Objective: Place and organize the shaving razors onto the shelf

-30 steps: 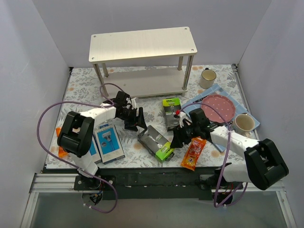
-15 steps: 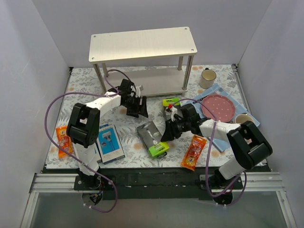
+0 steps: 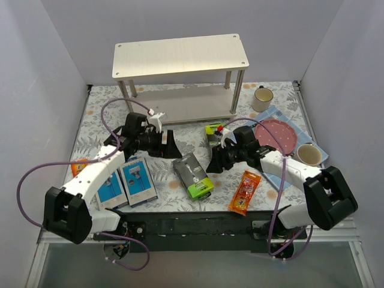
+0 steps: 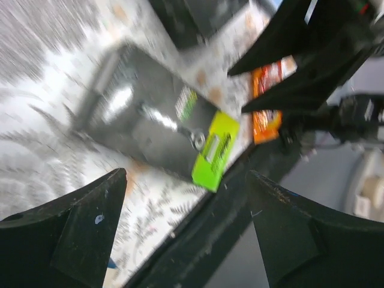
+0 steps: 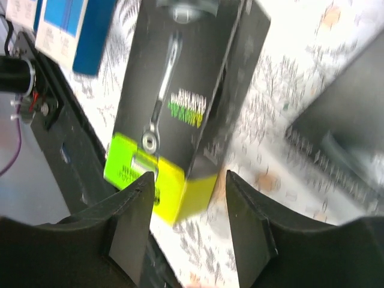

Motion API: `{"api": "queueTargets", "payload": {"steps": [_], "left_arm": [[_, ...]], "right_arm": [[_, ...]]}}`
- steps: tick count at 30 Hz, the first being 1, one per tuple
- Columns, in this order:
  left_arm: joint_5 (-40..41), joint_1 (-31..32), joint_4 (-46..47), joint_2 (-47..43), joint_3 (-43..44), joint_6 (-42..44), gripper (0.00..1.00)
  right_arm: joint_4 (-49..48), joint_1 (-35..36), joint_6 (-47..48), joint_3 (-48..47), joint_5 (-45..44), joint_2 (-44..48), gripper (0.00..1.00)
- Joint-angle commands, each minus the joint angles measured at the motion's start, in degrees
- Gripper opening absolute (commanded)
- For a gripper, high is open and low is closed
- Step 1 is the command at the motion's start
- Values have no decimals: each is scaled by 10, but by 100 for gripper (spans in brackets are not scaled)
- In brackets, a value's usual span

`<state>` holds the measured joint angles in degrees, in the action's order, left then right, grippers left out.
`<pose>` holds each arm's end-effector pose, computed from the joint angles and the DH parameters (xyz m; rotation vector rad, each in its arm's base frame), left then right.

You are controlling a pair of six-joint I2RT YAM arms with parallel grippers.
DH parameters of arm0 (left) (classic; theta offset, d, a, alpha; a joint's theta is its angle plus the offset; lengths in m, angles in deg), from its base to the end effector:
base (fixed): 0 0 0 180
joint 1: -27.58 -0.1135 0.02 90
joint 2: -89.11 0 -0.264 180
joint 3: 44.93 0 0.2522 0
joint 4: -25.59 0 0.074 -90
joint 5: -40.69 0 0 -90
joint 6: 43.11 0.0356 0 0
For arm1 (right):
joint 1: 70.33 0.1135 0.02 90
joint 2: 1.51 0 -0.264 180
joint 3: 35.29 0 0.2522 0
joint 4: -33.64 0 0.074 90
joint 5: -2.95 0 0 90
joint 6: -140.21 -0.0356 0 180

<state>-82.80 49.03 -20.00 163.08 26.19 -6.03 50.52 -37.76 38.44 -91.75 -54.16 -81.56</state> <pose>0.2420 -0.1162 0.2771 -0.4249 2.6174 -1.2357 0.2294 0.1695 0.2052 -0.7361 2.2449 1.0474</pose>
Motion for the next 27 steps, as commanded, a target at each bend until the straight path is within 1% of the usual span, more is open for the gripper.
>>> {"api": "queueTargets", "payload": {"steps": [1, 2, 4, 8, 11, 12, 13, 15, 16, 17, 19, 20, 22, 23, 24, 25, 27], "left_arm": [[-104, 14, 43, -1, -104, -78, 77], [-117, 17, 53, 5, -134, -92, 76], [-101, 38, 71, 14, -149, -124, 74], [-79, 46, 118, 22, -164, -175, 75], [-81, 47, 156, 46, -163, -194, 74], [-76, 47, 163, 67, -163, -196, 73], [-67, 47, 165, 79, -157, -195, 69], [-36, 47, 158, 121, -147, -189, 61], [-26, 46, 157, 127, -142, -190, 56], [-17, 44, 162, 129, -143, -190, 48], [-17, 44, 168, 142, -136, -182, 44], [-16, 43, 163, 151, -119, -178, 41], [7, 40, 145, 176, -98, -165, 37], [16, 36, 144, 180, -81, -162, 35], [36, 32, 144, 183, -72, -160, 31], [43, 24, 143, 187, -61, -154, 30], [54, 16, 136, 206, -29, -146, 28]], "right_arm": [[43, -14, 23, 45, 41, 56, 59], [38, -13, 24, 62, 46, 71, 59], [27, -13, 12, 72, 42, 76, 61], [5, -14, -6, 69, 44, 46, 61], [-15, -8, -24, 64, 42, 9, 59], [-24, -4, -26, 64, 46, -1, 58], [-45, -1, -30, 65, 48, -19, 56], [-57, 12, -39, 63, 44, -38, 54], [-60, 18, -40, 55, 40, -54, 50], [-62, 28, -40, 49, 38, -62, 48], [-67, 39, -37, 26, 38, -81, 42], [-76, 46, -37, 18, 36, -88, 40], [-86, 53, -37, -9, 24, -107, 34], [-94, 53, -34, -20, 18, -114, 32], [-98, 54, -31, -30, 14, -122, 30], [-100, 54, -26, -40, 13, -137, 28], [-95, 54, -9, -70, 6, -152, 27]]}}
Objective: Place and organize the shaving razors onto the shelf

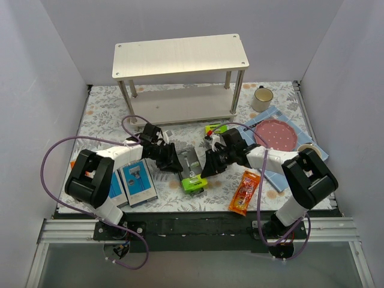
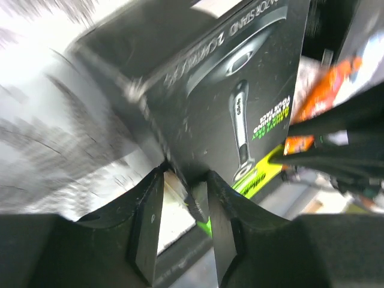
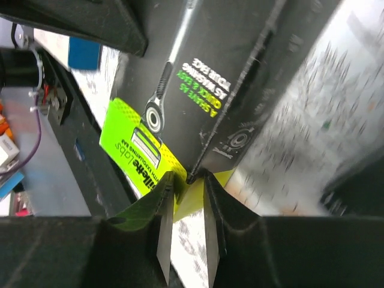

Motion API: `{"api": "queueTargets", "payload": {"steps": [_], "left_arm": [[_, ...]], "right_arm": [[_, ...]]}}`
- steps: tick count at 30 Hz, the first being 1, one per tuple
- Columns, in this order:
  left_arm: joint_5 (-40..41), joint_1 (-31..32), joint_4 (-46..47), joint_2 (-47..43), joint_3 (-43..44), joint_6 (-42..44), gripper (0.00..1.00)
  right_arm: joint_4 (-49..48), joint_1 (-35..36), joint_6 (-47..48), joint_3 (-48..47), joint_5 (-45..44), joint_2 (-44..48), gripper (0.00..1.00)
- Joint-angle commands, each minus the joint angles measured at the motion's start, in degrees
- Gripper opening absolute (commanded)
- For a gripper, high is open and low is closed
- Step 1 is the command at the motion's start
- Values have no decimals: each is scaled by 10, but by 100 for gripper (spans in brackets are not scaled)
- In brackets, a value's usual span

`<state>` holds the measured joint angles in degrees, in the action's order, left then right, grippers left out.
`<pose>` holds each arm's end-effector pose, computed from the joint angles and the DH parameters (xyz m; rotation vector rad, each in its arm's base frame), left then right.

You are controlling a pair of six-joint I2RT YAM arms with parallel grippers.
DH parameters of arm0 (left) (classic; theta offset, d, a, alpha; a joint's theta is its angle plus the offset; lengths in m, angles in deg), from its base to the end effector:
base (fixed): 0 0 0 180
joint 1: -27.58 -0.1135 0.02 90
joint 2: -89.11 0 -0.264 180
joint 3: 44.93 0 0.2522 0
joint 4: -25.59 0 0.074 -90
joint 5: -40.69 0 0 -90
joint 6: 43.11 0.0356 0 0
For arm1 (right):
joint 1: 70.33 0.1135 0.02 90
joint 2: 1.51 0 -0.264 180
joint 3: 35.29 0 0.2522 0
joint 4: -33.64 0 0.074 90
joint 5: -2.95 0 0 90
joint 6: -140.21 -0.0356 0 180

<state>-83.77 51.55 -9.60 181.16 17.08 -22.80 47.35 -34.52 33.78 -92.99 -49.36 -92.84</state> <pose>0.2578 -0.1367 0.1572 0.9138 -2.6594 1.0446 0.2349 0.1963 0.1626 -0.7479 2.4041 1.1939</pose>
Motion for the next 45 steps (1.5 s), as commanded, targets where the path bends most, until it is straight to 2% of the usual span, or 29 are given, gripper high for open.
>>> {"api": "queueTargets", "payload": {"steps": [1, 3, 6, 7, 11, 15, 18, 24, 28, 33, 40, 45], "left_arm": [[69, -16, 21, 30, 71, 25, 28], [69, -23, 17, 32, 82, 22, 28], [55, -30, 2, 3, 80, 17, 37], [52, -29, -6, -10, 74, 16, 46], [29, -29, -21, -99, 37, 8, 61], [28, -29, -64, -158, -15, 12, 60], [12, -30, -49, -171, -68, 10, 56], [-61, -29, 88, -149, -136, -18, 55], [-106, -29, 169, -118, -145, -39, 52], [-118, -19, 241, -73, -141, -84, 49], [-112, 3, 223, -51, -118, -91, 49], [-92, 4, 162, -83, -126, -70, 55]], "right_arm": [[-59, 21, 42, -67, -45, -50, 27], [-42, 20, 55, -86, -52, -51, 28], [-19, 16, 62, -82, -74, -15, 37], [-4, 16, 62, -76, -83, 21, 44], [47, 16, 57, -19, -110, 119, 52], [66, 17, 57, 46, -48, 177, 52], [-3, 17, 10, 106, 16, 186, 51], [-197, 16, -116, 165, 48, 155, 50], [-233, 17, -172, 164, 27, 130, 50], [-240, 16, -203, 164, 5, 121, 46], [-245, 15, -229, 176, -10, 86, 42], [-255, 10, -263, 168, -37, 53, 42]]}}
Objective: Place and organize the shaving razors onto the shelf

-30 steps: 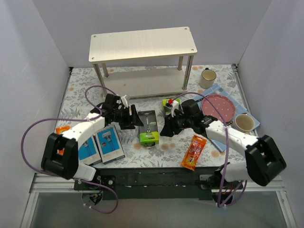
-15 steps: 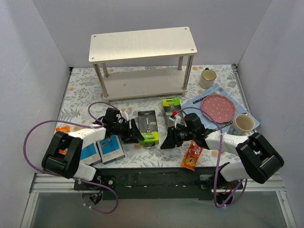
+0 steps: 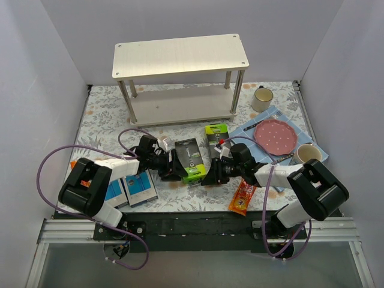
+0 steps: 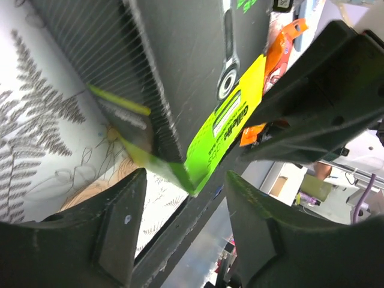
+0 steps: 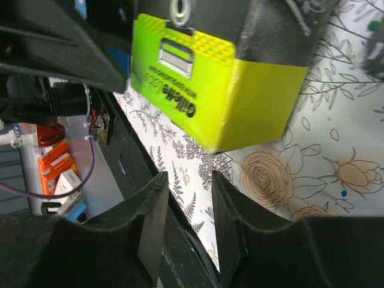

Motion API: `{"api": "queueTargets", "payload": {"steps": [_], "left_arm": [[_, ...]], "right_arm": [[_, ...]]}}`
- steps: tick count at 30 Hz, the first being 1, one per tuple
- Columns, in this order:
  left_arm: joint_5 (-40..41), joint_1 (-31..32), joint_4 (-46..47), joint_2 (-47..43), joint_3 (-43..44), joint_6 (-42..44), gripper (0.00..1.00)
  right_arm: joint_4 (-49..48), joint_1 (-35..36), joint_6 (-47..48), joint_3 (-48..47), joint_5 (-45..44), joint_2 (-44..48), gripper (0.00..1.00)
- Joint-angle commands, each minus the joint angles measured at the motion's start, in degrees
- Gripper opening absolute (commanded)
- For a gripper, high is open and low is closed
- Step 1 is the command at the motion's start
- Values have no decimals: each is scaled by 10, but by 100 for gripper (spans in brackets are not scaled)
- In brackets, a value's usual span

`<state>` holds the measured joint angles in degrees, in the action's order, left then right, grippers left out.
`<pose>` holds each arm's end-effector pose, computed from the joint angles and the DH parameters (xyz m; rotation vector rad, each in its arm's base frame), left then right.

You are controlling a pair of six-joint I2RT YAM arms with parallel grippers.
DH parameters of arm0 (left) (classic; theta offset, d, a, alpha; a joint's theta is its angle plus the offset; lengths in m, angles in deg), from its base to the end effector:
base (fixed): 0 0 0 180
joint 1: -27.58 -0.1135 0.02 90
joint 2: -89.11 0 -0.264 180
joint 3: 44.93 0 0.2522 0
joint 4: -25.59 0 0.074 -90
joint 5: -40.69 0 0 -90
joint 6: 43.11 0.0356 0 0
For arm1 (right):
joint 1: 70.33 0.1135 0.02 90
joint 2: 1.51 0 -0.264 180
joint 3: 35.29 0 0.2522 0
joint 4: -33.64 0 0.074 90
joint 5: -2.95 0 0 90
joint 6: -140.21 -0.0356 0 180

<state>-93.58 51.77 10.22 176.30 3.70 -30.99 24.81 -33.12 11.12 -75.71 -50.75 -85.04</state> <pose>0.2296 -0.1304 0.1396 0.8690 -2.4814 1.3265 0.1937 0.1735 0.1456 -0.3725 2.3816 1.3878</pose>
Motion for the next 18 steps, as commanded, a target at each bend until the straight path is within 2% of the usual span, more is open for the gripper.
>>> {"api": "queueTargets", "payload": {"steps": [1, 11, 18], "left_arm": [[8, 1, -40, -40, 5, 14, 56], [15, -7, -28, -58, -25, 10, 57], [9, -6, 41, -34, -47, -23, 58]], "right_arm": [[-28, -5, -38, -7, -27, -30, 42], [-76, -6, -86, -32, -12, -84, 42], [-72, -6, -95, -46, 13, -92, 41]]}}
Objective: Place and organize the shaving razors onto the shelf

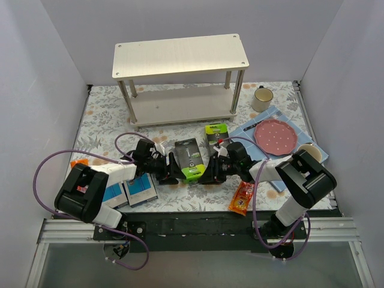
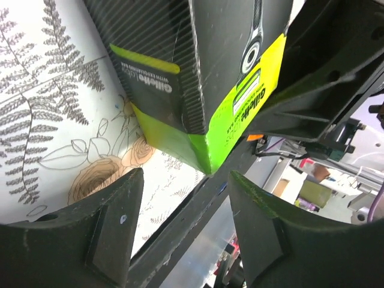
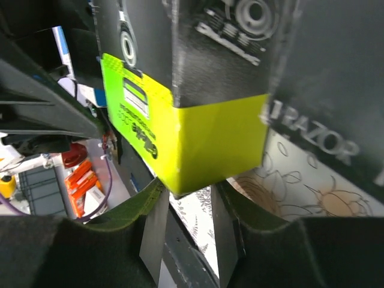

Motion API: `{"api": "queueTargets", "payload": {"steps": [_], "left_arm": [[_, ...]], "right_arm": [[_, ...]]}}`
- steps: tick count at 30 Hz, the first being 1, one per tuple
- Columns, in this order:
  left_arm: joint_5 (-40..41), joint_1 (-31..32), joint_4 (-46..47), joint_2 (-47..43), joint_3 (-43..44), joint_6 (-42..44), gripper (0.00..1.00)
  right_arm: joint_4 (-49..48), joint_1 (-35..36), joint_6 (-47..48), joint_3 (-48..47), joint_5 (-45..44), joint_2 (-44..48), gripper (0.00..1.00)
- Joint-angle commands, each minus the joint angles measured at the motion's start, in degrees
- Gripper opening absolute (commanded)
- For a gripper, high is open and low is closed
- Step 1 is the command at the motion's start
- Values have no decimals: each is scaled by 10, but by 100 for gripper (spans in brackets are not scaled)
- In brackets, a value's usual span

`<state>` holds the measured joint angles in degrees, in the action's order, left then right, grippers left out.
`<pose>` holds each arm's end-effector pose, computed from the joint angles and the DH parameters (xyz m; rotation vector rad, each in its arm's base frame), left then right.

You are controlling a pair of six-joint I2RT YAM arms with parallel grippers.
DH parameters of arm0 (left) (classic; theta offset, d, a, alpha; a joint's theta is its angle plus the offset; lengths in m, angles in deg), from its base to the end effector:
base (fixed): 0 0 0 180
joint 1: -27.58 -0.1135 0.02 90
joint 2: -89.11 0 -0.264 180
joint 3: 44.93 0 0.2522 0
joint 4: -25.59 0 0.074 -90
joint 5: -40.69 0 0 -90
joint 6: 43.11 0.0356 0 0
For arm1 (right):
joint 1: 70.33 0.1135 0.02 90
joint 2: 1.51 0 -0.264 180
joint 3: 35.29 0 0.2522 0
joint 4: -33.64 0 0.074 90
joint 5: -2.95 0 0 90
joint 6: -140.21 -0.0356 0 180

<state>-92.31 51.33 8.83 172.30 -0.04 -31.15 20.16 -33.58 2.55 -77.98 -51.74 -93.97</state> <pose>0.2135 -0.1205 0.1373 0.9101 -2.4900 1.2963 0.2099 0.1824 0.1237 -0.1608 2.4867 1.4168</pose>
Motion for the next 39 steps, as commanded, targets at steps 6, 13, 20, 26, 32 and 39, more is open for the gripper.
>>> {"api": "queueTargets", "payload": {"steps": [6, 13, 20, 26, 32, 39], "left_arm": [[-22, -2, 83, 44, -2, -33, 58], [-16, -2, 91, 39, -9, -48, 61], [-57, -5, 56, -26, -27, -93, 90], [-57, -11, 164, -37, -65, -181, 98], [-68, -31, 287, 39, -60, -306, 98], [-79, -36, 359, 126, -15, -366, 83]], "right_arm": [[-22, -2, -17, -28, 9, -10, 38], [-55, -2, -22, -39, 14, -31, 18], [-59, -31, -45, -65, 70, 0, 1], [-65, -32, -60, -79, 84, 14, 1], [-53, -32, -46, -109, 100, -5, 1], [-40, -33, -24, -93, 100, 8, 1]]}}
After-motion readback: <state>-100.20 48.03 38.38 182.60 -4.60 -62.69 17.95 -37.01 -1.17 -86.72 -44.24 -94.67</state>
